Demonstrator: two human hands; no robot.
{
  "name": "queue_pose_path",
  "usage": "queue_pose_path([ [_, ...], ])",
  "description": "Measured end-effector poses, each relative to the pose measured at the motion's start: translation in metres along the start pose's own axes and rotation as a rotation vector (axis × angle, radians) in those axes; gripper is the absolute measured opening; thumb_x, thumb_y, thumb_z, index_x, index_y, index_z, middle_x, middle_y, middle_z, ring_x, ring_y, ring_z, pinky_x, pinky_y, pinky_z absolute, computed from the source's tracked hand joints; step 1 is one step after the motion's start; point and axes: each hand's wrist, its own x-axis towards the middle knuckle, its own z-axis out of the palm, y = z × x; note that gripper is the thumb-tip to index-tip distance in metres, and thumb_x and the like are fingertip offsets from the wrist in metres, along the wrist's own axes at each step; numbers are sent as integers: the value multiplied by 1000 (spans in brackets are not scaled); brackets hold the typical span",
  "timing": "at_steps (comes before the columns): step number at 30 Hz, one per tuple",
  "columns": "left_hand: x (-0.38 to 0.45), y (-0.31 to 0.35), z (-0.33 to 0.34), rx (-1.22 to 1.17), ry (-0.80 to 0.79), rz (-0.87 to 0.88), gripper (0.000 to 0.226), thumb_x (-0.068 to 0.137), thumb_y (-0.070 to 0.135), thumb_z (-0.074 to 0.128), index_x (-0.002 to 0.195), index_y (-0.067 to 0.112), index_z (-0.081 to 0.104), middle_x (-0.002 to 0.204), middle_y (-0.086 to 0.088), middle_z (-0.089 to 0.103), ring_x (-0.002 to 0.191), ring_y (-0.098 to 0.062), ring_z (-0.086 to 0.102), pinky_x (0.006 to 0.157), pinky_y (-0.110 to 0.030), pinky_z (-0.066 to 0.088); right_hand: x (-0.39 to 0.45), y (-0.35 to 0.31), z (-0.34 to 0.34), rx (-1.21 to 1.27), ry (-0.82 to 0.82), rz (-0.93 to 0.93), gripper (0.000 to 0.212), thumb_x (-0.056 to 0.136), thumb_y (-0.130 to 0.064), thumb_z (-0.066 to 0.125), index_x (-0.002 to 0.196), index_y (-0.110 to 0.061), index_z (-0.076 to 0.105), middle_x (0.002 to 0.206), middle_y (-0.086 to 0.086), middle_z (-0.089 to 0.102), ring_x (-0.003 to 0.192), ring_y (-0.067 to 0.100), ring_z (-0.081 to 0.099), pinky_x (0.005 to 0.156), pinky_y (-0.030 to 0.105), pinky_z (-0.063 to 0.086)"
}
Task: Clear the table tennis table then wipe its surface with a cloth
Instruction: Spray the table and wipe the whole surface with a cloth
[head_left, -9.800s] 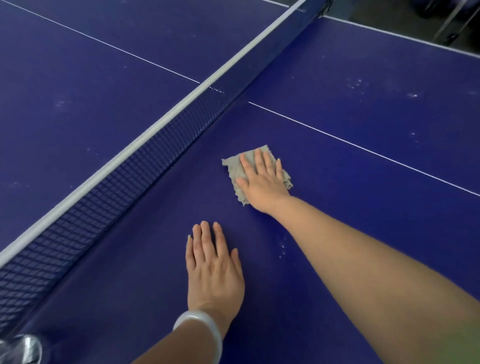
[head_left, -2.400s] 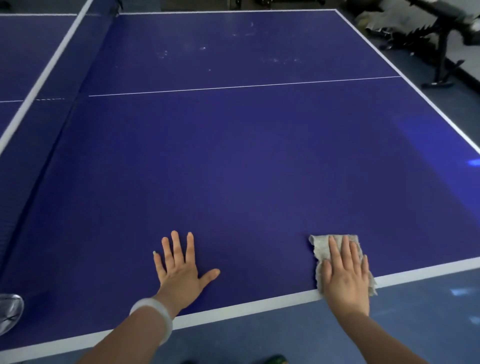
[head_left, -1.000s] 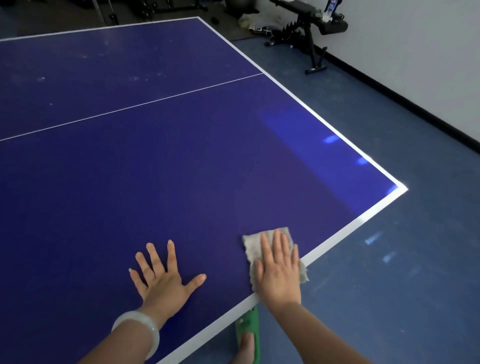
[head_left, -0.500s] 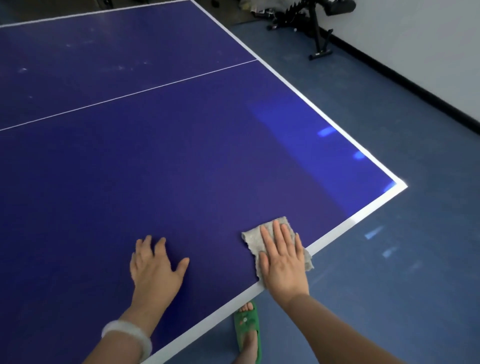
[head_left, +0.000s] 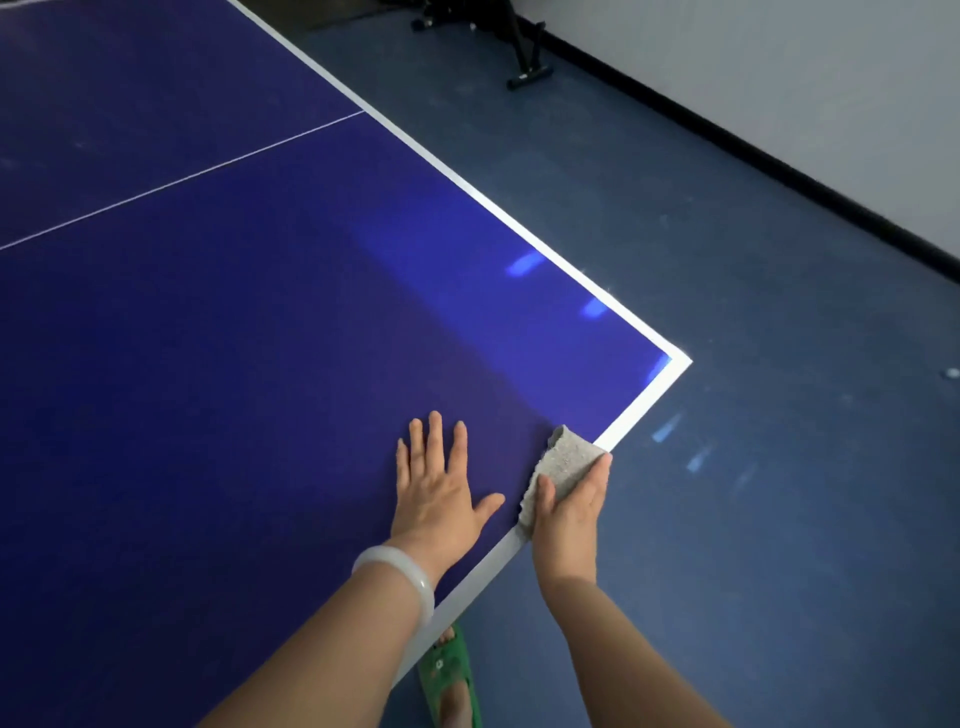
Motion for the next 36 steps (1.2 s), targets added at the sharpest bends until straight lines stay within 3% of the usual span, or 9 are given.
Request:
queue_pose_path([
  [3, 7, 9, 8, 19, -6, -47, 96, 88, 73, 30, 152, 19, -16, 158, -14, -25, 144, -36, -25, 118, -51, -13, 17, -2, -1, 111, 46, 74, 68, 99, -35, 48, 154, -24, 9, 157, 3, 24, 139, 22, 34, 112, 36, 30],
  [5, 6, 9, 11, 23, 16, -49, 97, 82, 78, 20, 154, 19, -5, 160, -15, -12, 147, -37, -15, 118, -51, -8, 30, -1, -7, 165, 60, 133, 46, 99, -34, 46, 141, -23, 31, 132, 5, 50, 117, 26, 53, 97, 42, 44],
  [7, 6, 6, 14, 15, 8, -39, 96, 80, 78, 20, 154, 17, 14, 160, -18, 12, 147, -38, 5, 115, -52, 4, 41, -3, -18, 147, 25, 215, 30, 101, -35, 41, 126, -18, 41, 109, 1, 56, 102, 25, 56, 86, 38, 44],
  [10, 5, 4, 14, 36, 20, -29, 94, 83, 77, 22, 152, 15, 25, 157, -19, 24, 145, -40, 17, 114, -53, 10, 54, -3, -35, 37, -19, 283, 30, 102, -41, 35, 106, -12, 43, 86, 2, 54, 90, 29, 54, 78, 38, 43],
  [13, 7, 9, 9, 53, -28, -61, 94, 81, 78, 32, 150, 14, 30, 155, -21, 27, 143, -43, 21, 115, -54, 15, 61, 0, -54, -64, -44, 277, 32, 103, -42, 34, 104, -11, 43, 87, 5, 55, 85, 29, 52, 74, 37, 41],
  [18, 17, 36, -23, 85, -115, -122, 82, 93, 61, 42, 153, 14, 12, 160, -16, 4, 148, -37, 1, 120, -46, 10, 69, 3, -94, -182, -165, 244, 29, 101, -40, 37, 108, -13, 45, 90, 7, 57, 87, 30, 55, 74, 37, 45],
  [26, 42, 125, -65, -48, -212, 40, 42, 100, 42, 42, 133, 16, 45, 134, -1, 42, 123, -22, 44, 100, -34, 38, 111, -6, -178, -333, -362, 71, 26, 99, -41, 44, 113, -20, 49, 91, 2, 60, 83, 23, 59, 66, 33, 49],
  [31, 60, 204, -90, -117, -185, -24, 42, 100, 40, 43, 133, 14, 45, 136, -5, 43, 127, -24, 42, 103, -36, 37, 166, -21, -249, -475, -402, -144, 23, 98, -45, 44, 110, -25, 48, 87, -3, 61, 74, 17, 60, 57, 24, 46],
  [36, 78, 277, -119, -174, -129, -105, 47, 99, 41, 43, 138, 14, 41, 148, -9, 37, 139, -26, 31, 110, -37, 29, 231, -55, -304, -656, -469, -356, 22, 99, -42, 41, 111, -24, 46, 100, 4, 67, 92, 26, 65, 73, 31, 49],
])
